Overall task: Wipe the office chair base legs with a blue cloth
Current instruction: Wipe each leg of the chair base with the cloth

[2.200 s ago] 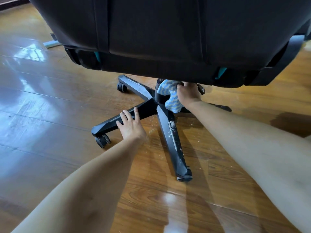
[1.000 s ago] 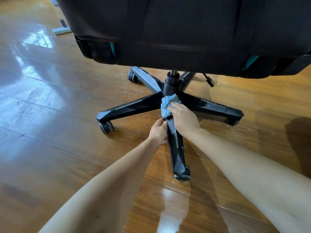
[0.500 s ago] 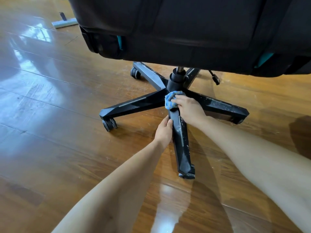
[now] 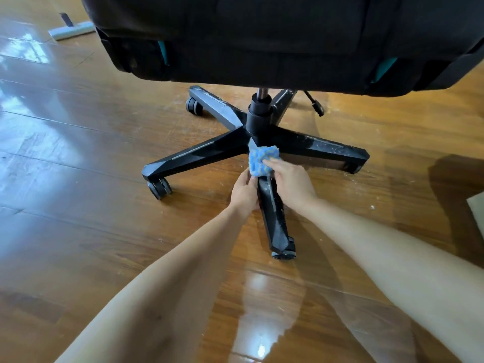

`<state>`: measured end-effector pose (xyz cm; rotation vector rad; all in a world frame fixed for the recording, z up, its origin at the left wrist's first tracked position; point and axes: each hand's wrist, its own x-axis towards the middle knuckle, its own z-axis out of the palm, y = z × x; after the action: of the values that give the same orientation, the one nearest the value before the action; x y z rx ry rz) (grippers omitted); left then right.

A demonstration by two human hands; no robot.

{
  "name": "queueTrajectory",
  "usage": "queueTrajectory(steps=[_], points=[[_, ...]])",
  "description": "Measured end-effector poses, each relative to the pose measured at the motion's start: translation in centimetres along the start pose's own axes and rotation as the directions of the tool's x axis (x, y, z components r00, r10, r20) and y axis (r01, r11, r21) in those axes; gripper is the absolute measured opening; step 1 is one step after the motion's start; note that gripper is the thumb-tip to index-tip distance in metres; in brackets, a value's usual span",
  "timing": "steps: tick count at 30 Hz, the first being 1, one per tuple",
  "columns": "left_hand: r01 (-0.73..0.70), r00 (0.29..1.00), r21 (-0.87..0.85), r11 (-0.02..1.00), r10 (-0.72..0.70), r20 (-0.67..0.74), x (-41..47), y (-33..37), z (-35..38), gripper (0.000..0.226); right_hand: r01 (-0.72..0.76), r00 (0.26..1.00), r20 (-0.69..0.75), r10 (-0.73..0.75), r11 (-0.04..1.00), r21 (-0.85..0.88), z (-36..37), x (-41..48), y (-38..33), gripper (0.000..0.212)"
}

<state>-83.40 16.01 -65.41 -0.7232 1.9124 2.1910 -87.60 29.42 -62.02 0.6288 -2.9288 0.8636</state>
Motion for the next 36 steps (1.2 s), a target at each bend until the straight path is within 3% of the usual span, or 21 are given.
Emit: queueTrajectory(steps=[6, 12, 16, 26, 30, 34, 36], points=[[0.032, 0.999, 0.03, 0.999, -0.032, -0.007, -0.9, 0.4, -0.5, 0.049, -0.153, 0.985, 0.082, 0.151, 0.988, 0.018, -2.0, 6.2, 0.6, 0.041], [0.071, 0.997, 0.028, 0.997, -0.07, -0.014, -0.8, 0.6, -0.3, 0.049, -0.047, 0.999, 0.014, 0.047, 0.998, 0.045, -1.7, 0.9, 1.2, 0.04], [0.064, 0.998, 0.01, 0.998, -0.064, -0.016, -1.2, 0.6, -0.2, 0.051, 0.04, 0.999, -0.02, -0.041, 0.998, -0.047, -0.8, -3.8, 1.5, 0.043], [0.079, 0.995, 0.024, 0.997, -0.078, -0.07, -1.0, 0.6, 0.4, 0.047, -0.091, 0.996, 0.017, 0.092, 0.995, -0.045, -0.2, 4.6, 1.1, 0.046], [0.058, 0.996, -0.006, 0.998, -0.058, -0.068, -0.7, 0.0, 0.4, 0.046, -0.003, 1.0, -0.027, 0.001, 0.998, -0.059, -0.1, 0.4, 1.1, 0.048], [0.056, 0.997, 0.032, 0.998, -0.053, -0.062, -0.4, -0.2, 0.2, 0.047, 0.178, 0.984, -0.01, -0.18, 0.979, -0.098, -0.1, -6.7, 1.5, 0.045], [0.06, 0.996, 0.061, 0.996, -0.056, -0.068, -0.4, -0.2, 0.1, 0.047, 0.178, 0.984, -0.001, -0.178, 0.981, -0.078, -0.1, -7.7, 1.8, 0.046]])
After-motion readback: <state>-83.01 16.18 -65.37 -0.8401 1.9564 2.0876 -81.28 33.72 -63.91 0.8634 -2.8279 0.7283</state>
